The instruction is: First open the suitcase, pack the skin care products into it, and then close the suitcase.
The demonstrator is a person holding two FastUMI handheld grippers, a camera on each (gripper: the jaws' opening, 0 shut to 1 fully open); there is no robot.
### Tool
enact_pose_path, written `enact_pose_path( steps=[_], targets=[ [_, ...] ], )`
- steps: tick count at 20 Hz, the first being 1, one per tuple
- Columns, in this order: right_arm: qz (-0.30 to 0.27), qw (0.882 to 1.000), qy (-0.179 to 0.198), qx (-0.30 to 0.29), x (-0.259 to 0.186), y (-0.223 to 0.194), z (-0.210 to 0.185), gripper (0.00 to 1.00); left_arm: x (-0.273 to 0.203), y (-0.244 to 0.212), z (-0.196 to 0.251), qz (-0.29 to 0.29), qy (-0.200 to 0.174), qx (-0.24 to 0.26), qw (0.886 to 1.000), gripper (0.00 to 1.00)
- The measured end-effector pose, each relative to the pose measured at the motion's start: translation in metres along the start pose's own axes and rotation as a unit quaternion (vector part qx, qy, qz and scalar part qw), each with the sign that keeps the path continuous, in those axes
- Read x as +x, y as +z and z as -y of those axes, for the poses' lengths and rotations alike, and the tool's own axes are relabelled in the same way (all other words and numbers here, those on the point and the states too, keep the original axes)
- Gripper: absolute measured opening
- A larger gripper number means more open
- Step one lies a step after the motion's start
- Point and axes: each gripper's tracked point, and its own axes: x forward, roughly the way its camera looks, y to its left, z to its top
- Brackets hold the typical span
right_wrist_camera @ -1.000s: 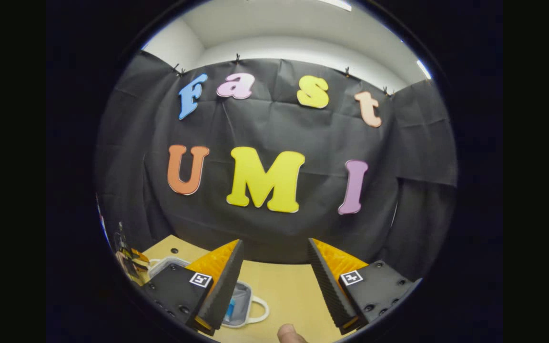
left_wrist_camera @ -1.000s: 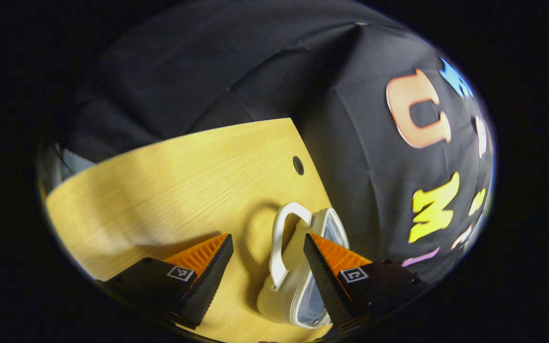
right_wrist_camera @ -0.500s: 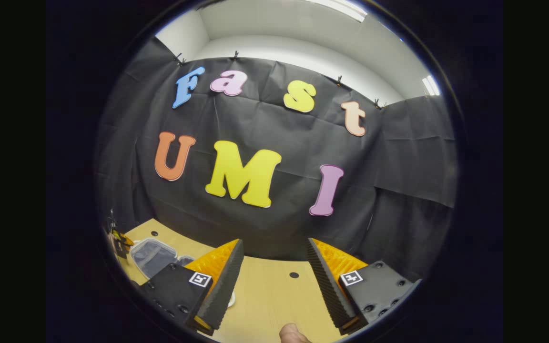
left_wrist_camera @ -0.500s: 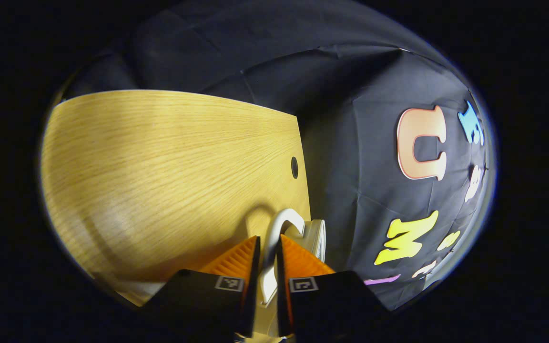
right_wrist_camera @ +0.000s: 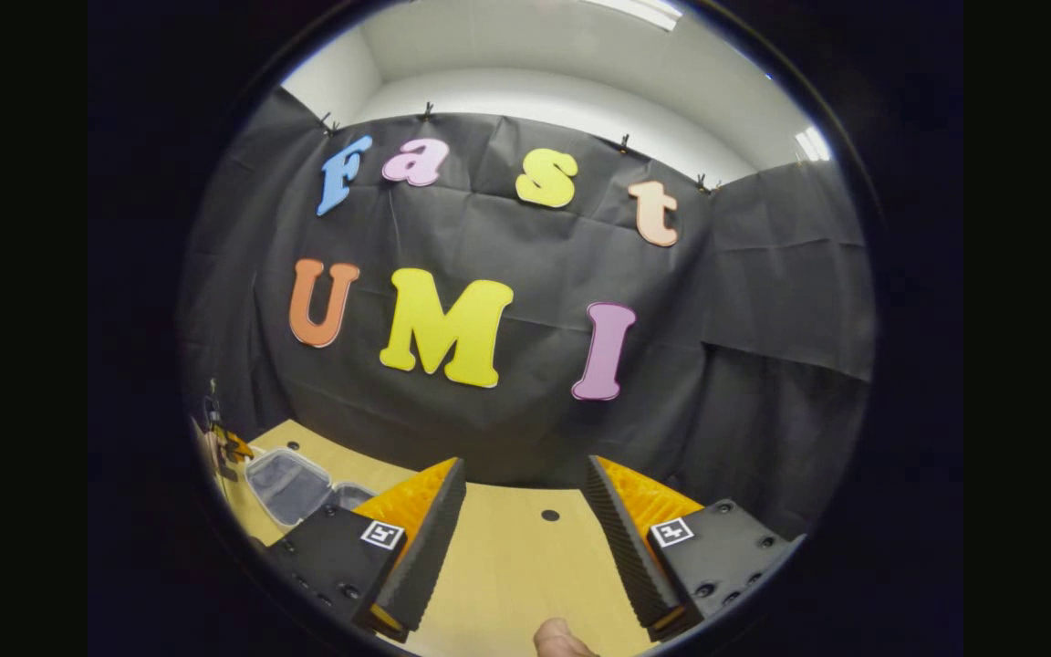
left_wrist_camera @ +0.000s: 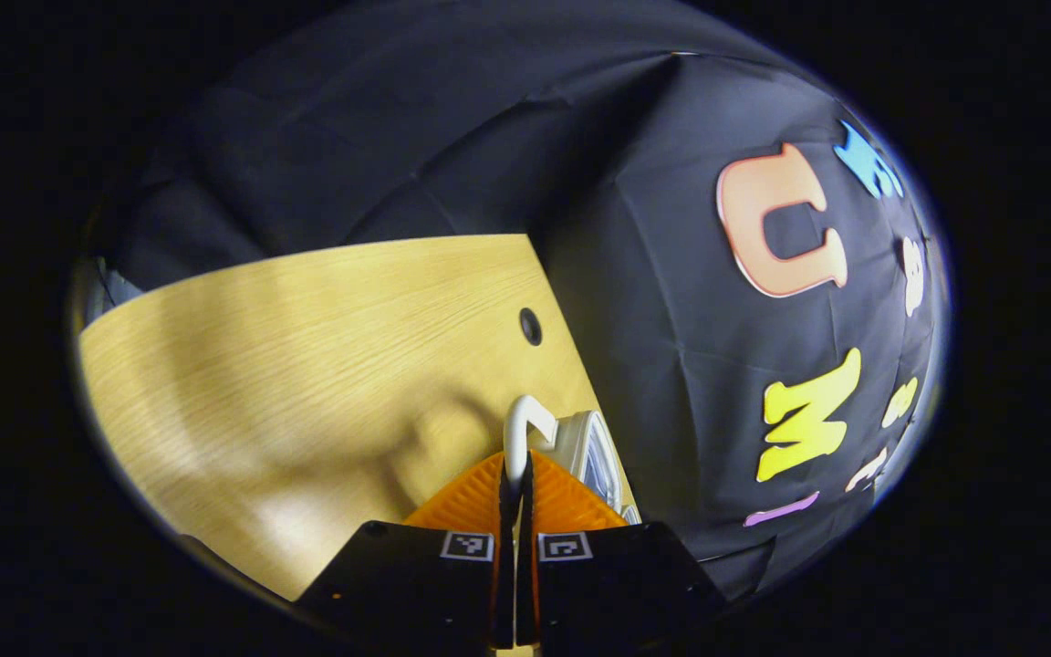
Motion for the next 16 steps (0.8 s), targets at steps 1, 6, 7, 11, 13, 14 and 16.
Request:
enact_pose_path(
  steps=[1,6,7,11,13,14,16],
  targets=[
    [-0.001,1.000,0.005,0.000,0.001,-0.001,0.003,0.79,-0.007,0.003,0.011,0.008,-0.006,0.009,1.000,0.04],
    [-0.005,0.999,0.038,0.016,0.007,-0.001,0.001,0.79,-0.035,0.001,0.081,0.025,-0.058,0.061,0.996,0.03],
    [-0.005,0.999,0.045,0.019,0.009,0.000,-0.002,0.79,-0.040,-0.001,0.096,0.028,-0.070,0.071,0.995,0.03],
    [-0.013,0.997,0.068,0.026,0.012,-0.003,-0.011,0.80,-0.054,-0.016,0.150,0.033,-0.106,0.110,0.988,0.03],
    [-0.018,0.997,0.075,0.028,0.013,-0.005,-0.014,0.79,-0.054,-0.024,0.174,0.029,-0.116,0.126,0.985,0.03],
    [-0.020,0.996,0.079,0.030,0.013,-0.005,-0.015,0.79,-0.054,-0.028,0.184,0.028,-0.116,0.134,0.984,0.03],
    [-0.026,0.996,0.085,0.030,0.016,-0.008,-0.020,0.79,-0.055,-0.040,0.204,0.022,-0.121,0.157,0.980,0.03]
  ],
)
